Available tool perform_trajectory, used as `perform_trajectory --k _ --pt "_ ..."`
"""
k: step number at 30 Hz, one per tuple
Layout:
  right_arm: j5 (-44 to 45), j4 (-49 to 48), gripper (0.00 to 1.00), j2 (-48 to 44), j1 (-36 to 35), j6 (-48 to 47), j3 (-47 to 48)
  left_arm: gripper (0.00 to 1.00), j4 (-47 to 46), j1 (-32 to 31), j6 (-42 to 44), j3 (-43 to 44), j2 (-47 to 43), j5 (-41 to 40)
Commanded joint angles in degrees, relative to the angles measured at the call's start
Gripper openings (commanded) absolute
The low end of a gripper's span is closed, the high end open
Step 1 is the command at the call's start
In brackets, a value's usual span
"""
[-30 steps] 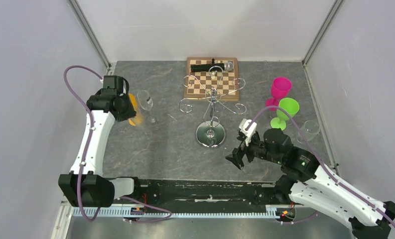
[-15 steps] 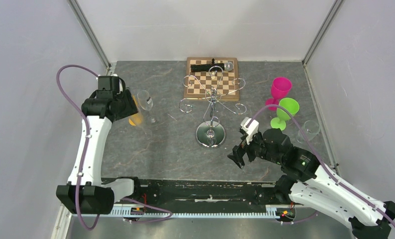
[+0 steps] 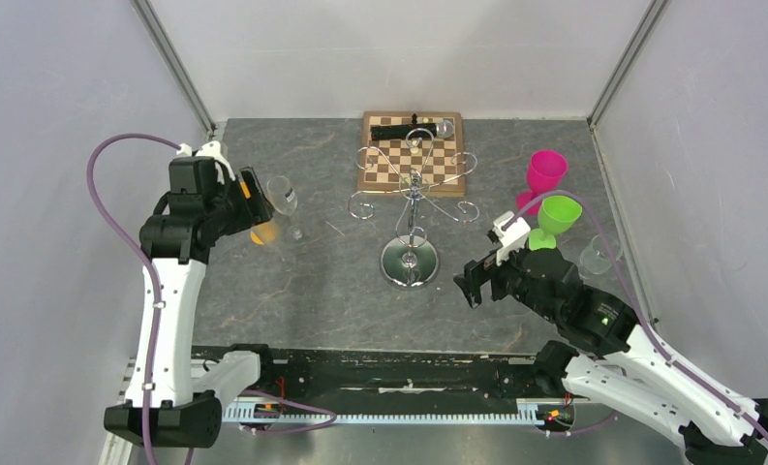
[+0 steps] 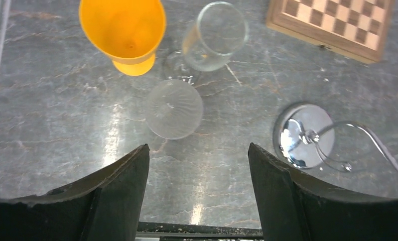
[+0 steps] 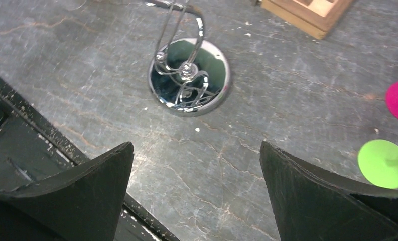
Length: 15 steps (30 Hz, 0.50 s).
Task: Take the wine glass off the wine glass rack
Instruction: Place the wine glass at the center of the board, then reset both arms
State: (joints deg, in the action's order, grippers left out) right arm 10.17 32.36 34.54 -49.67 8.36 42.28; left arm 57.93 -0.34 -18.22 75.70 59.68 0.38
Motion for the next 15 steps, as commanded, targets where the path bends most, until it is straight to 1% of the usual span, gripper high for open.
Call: perform_trajectory --k 1,4,6,8,11,12,15 --pt "8.1 1.8 0.99 -0.2 -0.2 2.5 3.7 0.79 -3.8 0.3 4.6 0.6 -3.7 9.1" --pt "12.4 3.5 0.99 -0.4 -0.2 4.0 5.3 0.79 -4.2 0.3 4.7 -0.4 -5.1 12.6" --pt "18.4 4.8 0.99 -0.1 -0.2 5.1 6.7 0.79 -4.3 0.1 4.9 -0.8 -5.7 14.9" --pt "21.9 5.8 0.99 -0.4 -0.2 5.0 7.6 0.79 -4.5 -1.0 4.9 -1.2 -6.1 17.0" --pt "24.1 6.3 0.99 -1.0 -0.2 1.4 9.0 0.80 -4.4 -3.8 4.8 -1.6 -6.4 19.2" --pt "24.2 6.4 0.99 -1.2 -0.2 0.0 9.3 0.80 -4.5 -5.2 4.8 -1.6 -6.6 19.2" --pt "27.0 6.5 0.99 -1.7 -0.2 0.1 9.5 0.80 -4.8 -10.2 4.1 -1.9 -7.1 16.7"
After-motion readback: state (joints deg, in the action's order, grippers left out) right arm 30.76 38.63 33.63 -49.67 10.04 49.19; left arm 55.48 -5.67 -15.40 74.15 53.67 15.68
